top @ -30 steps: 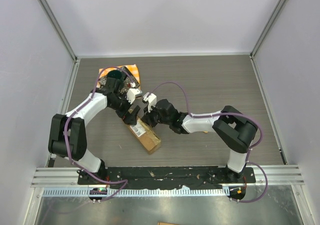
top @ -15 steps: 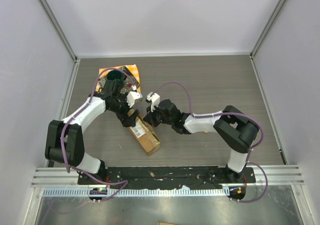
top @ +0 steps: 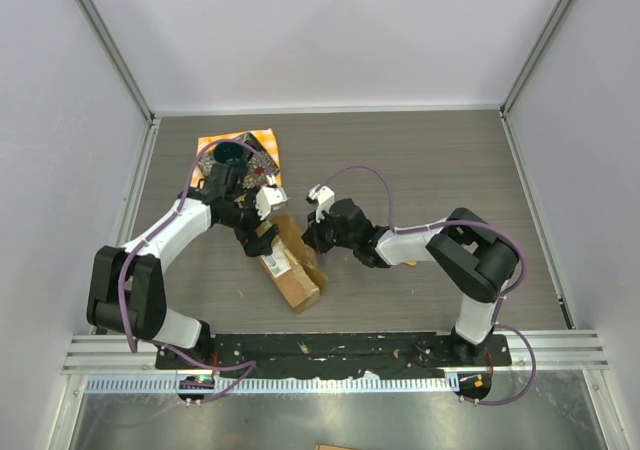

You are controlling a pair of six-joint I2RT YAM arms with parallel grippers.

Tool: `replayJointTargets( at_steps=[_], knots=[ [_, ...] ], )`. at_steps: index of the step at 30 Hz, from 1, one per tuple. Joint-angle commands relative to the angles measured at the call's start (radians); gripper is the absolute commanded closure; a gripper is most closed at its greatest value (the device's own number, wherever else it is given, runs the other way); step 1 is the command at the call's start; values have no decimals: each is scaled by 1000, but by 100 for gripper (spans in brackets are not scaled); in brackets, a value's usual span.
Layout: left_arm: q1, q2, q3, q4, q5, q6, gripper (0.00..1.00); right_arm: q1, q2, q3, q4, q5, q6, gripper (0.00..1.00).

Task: Unpack the express box
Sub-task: Open the express box at the center of the board.

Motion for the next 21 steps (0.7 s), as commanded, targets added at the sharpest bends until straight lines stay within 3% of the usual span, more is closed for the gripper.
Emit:
replayJointTargets(
  at_steps=[1, 10, 21],
  knots=[
    [-19, 17, -67, -76, -122, 85, 0, -19, 53, -47, -101, 28, -25, 99],
    [-19, -10, -43, -107, -98, 85, 0, -63, 126, -81, -40, -36, 2, 99],
    [-19, -71, 119, -233, 33, 29, 0, -63, -226, 69, -221, -98, -76, 99]
  ],
)
